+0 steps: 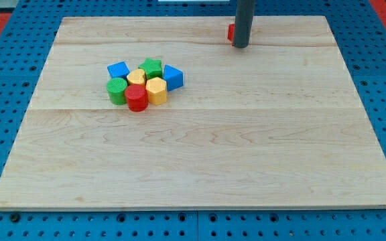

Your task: Push the green circle upwards along with the blue cube

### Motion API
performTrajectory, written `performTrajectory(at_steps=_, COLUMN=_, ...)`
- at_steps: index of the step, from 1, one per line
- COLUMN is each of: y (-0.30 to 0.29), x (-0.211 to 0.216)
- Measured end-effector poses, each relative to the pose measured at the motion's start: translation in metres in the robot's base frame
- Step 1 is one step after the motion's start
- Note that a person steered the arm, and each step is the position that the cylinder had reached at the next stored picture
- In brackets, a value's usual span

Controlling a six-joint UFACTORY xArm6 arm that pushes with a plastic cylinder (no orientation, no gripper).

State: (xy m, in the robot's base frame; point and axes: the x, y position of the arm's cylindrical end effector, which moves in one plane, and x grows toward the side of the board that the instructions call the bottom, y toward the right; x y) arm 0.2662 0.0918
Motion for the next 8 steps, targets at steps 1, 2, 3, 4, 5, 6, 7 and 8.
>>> performTrajectory(at_steps=1, y=0.004, x=0.008)
performTrajectory(at_steps=2, y=-0.017, x=0.079)
performTrajectory(at_steps=3, y=-0.045, x=0.151)
performTrajectory(at_steps=4, y=-0.111, x=0.173)
performTrajectory(at_steps=5, y=-0.127, x=0.215)
performTrajectory(at_steps=6, y=-0.127, x=0.251)
performTrajectory(at_steps=7, y=-0.127, x=0.271)
performTrajectory(at_steps=8, y=-0.139, x=0.26)
